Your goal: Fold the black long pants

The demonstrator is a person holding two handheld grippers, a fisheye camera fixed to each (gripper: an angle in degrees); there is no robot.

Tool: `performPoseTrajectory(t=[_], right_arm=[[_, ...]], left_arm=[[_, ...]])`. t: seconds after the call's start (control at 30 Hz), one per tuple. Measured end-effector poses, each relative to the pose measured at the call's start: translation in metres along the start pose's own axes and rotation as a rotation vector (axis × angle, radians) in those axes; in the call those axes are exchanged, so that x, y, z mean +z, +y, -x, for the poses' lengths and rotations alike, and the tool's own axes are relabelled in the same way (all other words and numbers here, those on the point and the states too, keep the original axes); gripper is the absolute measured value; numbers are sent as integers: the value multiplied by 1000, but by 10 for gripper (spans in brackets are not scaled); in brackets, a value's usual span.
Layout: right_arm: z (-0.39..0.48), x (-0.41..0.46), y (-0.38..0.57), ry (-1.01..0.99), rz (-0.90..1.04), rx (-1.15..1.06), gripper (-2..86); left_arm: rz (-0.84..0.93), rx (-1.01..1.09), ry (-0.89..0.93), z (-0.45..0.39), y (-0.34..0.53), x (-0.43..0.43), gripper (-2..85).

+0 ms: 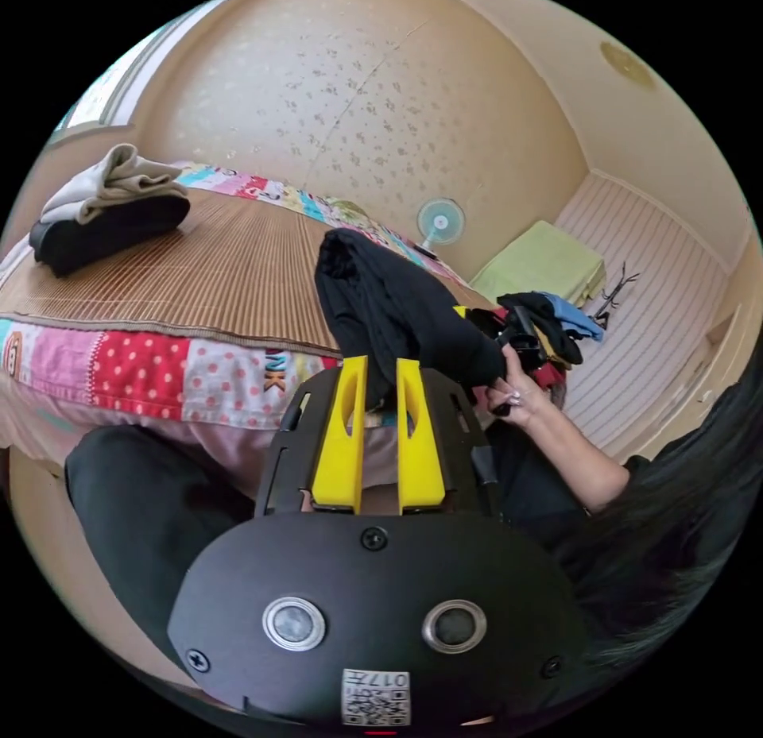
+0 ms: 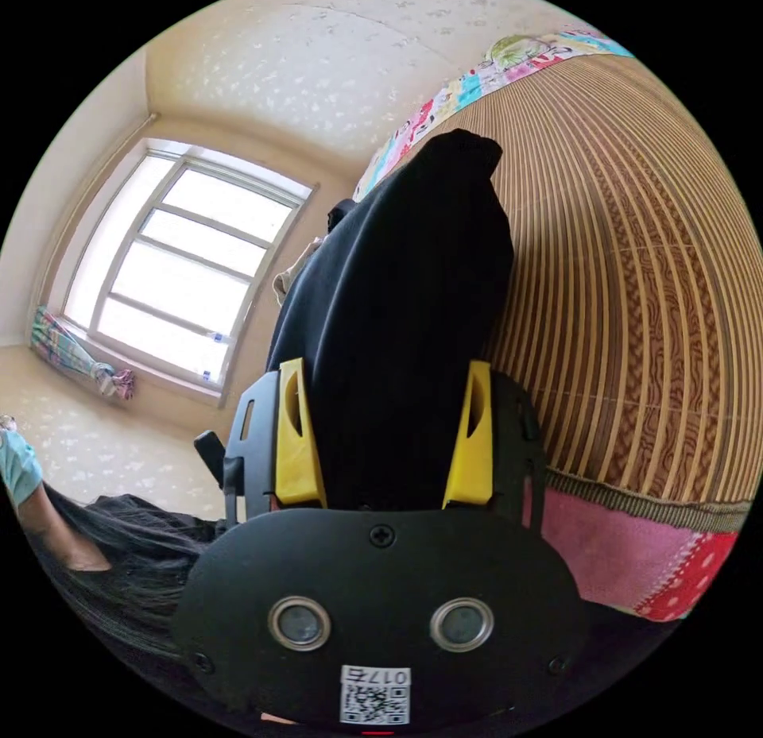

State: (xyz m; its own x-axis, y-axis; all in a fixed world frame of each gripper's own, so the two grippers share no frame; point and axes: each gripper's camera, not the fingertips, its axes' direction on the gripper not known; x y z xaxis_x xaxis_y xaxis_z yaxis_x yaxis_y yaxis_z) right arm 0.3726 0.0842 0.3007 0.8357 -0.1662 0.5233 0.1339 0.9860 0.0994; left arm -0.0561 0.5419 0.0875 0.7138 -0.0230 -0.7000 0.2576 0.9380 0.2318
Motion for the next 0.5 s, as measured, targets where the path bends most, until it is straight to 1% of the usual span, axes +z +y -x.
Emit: performPoseTrajectory(t=[0.1,0.17,0.23,0.3,0.37,0.43,0.5], right_arm=[[3,8,-20,33,9,74,255],[11,18,-34,66,40,50,252],[17,31,-47,65,75,25,250],[15,47,-59,44,53,76,245],[16,58,-62,51,-7,141,240],[25,75,-66,63,-32,165,237],[42,101,-66,83,-75,172,235]], left_arm=[[-21,-45,84,18,-10,8,35],[2,-70,138,32,-16,16,4],[16,-96,172,45,-20,17,-3],[-36,-139,183,61,-19,4,-7],[-85,-175,169,71,-17,-9,-8],[-139,-221,117,81,-16,-23,-9],[-227,-287,24,93,-13,-48,-9]])
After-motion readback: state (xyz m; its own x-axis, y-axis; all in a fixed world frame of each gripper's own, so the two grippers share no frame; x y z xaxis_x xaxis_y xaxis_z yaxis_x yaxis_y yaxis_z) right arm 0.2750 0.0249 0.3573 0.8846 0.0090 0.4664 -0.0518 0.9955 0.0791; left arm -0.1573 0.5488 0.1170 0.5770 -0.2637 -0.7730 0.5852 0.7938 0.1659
